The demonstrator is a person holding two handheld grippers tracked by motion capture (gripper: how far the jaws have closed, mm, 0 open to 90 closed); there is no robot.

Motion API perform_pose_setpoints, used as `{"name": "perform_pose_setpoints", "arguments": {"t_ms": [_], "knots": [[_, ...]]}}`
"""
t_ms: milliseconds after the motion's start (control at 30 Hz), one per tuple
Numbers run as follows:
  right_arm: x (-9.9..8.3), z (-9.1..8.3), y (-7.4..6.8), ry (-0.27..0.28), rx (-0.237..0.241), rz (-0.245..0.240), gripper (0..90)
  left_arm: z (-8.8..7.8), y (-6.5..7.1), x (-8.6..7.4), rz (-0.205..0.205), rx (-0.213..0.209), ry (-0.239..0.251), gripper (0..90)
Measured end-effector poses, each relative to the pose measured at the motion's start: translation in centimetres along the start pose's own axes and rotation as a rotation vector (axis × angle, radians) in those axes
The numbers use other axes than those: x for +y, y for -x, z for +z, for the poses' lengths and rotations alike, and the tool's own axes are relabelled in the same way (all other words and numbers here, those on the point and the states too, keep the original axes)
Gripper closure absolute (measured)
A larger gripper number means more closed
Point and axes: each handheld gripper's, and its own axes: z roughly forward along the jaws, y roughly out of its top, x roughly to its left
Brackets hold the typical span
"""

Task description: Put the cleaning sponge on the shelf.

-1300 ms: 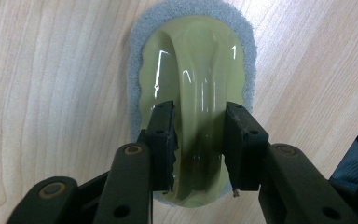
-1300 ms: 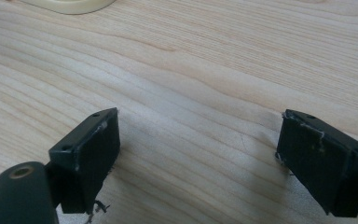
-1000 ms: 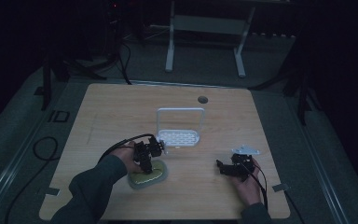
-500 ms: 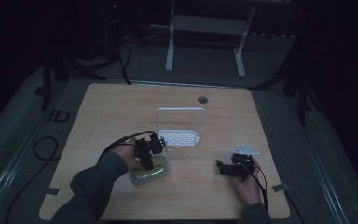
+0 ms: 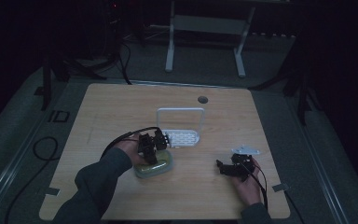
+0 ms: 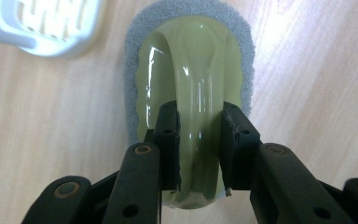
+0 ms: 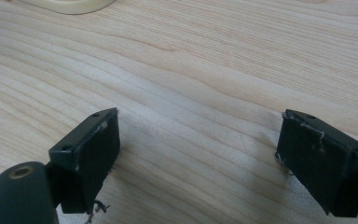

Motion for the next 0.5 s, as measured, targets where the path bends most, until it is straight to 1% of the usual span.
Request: {"name": "perform_pose_setpoints", "arguments": {"t_ms": [67,133,500], "knots": [[0.0,0.0,0.0,0.000,0.000,-0.001,12.8,-0.2,-0.1,0.1,0.012,0.013,0.009,71.5],[0.0,0.0,0.0,0.002,-0.001,-0.005,12.8,-0.4,-0.2,0.1,0.011,0.015,0.021,71.5],[0.0,0.0,0.0,0.000,0.000,-0.002,12.8,-1.0,-0.4,1.1,0.050,0.047,0.041,71.5]]}}
